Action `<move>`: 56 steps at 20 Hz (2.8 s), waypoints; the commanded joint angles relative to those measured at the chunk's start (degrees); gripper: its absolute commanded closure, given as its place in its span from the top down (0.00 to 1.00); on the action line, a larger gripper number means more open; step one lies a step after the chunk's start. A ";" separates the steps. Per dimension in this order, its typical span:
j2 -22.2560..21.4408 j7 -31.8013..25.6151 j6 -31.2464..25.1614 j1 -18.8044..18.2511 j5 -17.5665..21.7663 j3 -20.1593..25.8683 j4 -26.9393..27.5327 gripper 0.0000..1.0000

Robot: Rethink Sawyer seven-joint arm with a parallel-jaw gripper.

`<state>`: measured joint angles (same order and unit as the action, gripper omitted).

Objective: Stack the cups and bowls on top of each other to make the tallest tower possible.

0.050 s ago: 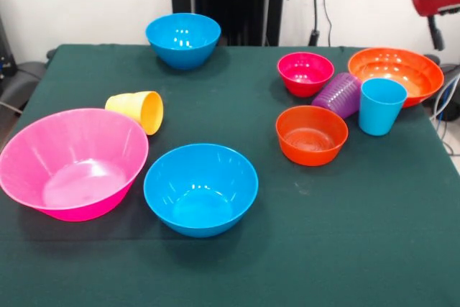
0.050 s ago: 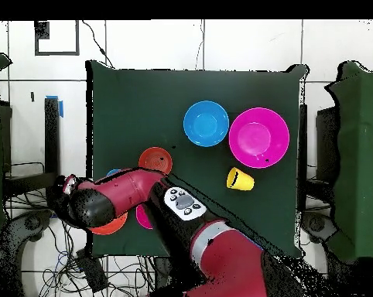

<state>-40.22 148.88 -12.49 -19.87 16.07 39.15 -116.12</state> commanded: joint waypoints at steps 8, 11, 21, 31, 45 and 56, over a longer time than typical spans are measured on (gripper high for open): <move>2.65 -3.37 -2.95 -2.81 5.26 -6.05 -0.73 1.00; 3.05 -2.45 -1.37 -1.94 5.56 -6.99 -0.83 1.00; 4.77 -1.15 2.57 0.28 6.77 -9.72 -0.67 1.00; 15.60 0.00 13.95 5.70 12.45 -19.10 5.92 1.00; 21.71 0.83 23.44 9.37 12.31 -22.30 7.33 1.00; 19.22 -0.70 23.40 10.57 11.36 -23.99 10.85 0.00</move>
<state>-24.36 148.88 16.29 -7.76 26.29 15.35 -113.32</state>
